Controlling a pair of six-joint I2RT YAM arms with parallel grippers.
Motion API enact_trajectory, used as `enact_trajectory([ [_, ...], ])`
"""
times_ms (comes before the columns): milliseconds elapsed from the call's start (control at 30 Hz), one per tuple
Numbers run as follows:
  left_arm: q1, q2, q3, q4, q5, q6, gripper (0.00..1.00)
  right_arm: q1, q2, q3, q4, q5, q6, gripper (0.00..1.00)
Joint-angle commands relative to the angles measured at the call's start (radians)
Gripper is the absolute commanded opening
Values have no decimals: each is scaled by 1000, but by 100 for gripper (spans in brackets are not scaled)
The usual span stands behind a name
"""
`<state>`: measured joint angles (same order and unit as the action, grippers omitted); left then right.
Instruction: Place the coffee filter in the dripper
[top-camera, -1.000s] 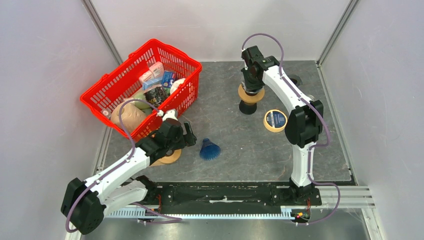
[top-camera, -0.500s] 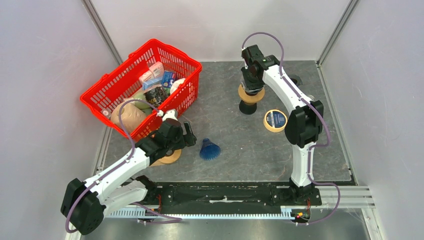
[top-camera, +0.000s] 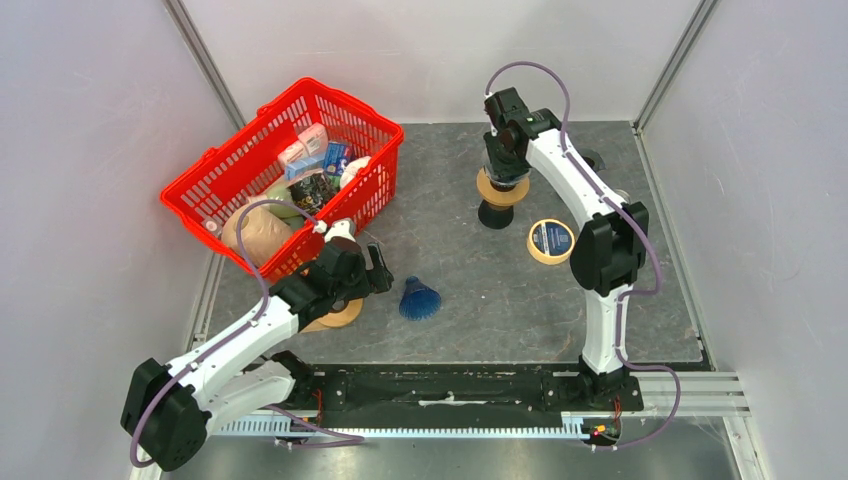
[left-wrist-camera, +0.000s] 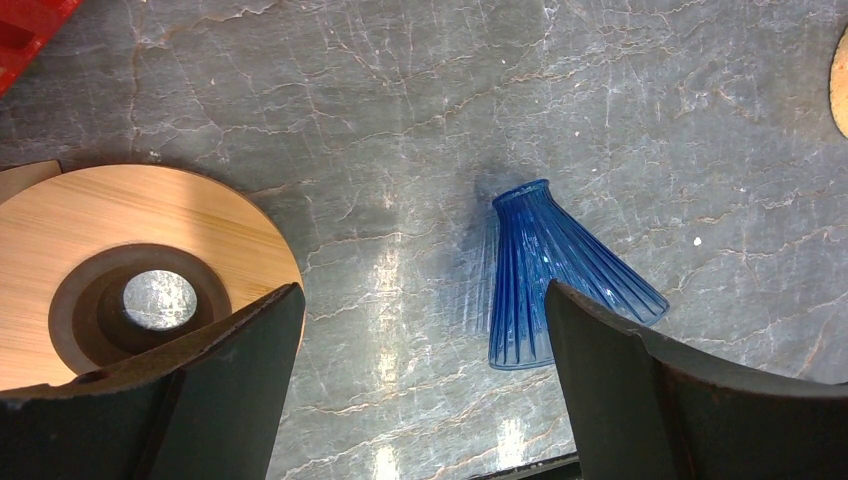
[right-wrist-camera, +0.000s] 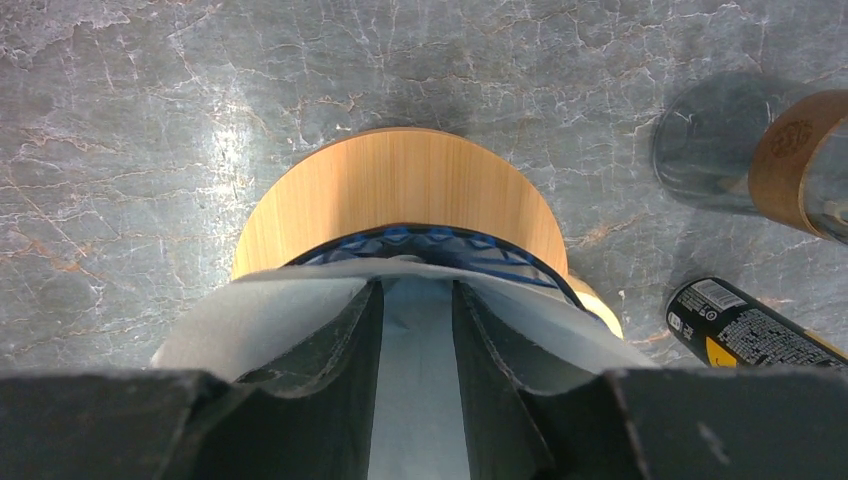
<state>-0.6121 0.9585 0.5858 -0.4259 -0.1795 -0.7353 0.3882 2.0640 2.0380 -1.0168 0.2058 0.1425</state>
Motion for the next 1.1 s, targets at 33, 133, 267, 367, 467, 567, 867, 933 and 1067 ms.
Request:
enact_trajectory([
  [33,7,-17,11,26,-34,23,97,1,-73,48,-17,13,0,40],
  [133,8,-19,14,25,-31,25,97,1,-81,53,-17,7,2,41],
  [267,7,-29,13,26,-29,28,97,1,-95,61,-17,-2,5,43],
  [367,7,-35,14,25,-27,28,97,1,-108,65,-17,-17,8,43],
  [467,8,-39,15,25,-25,28,97,1,-122,73,-17,-31,7,45],
  [567,8,-45,17,21,-26,28,97,1,-152,85,-15,-26,7,45],
  [867,7,-77,24,-32,-45,26,97,-7,-448,-149,168,20,22,89],
  [933,7,-89,24,-48,-56,22,97,-9,-564,-293,276,37,27,97],
  [1067,8,-112,23,-89,-80,10,96,-11,-781,-619,471,112,109,97],
])
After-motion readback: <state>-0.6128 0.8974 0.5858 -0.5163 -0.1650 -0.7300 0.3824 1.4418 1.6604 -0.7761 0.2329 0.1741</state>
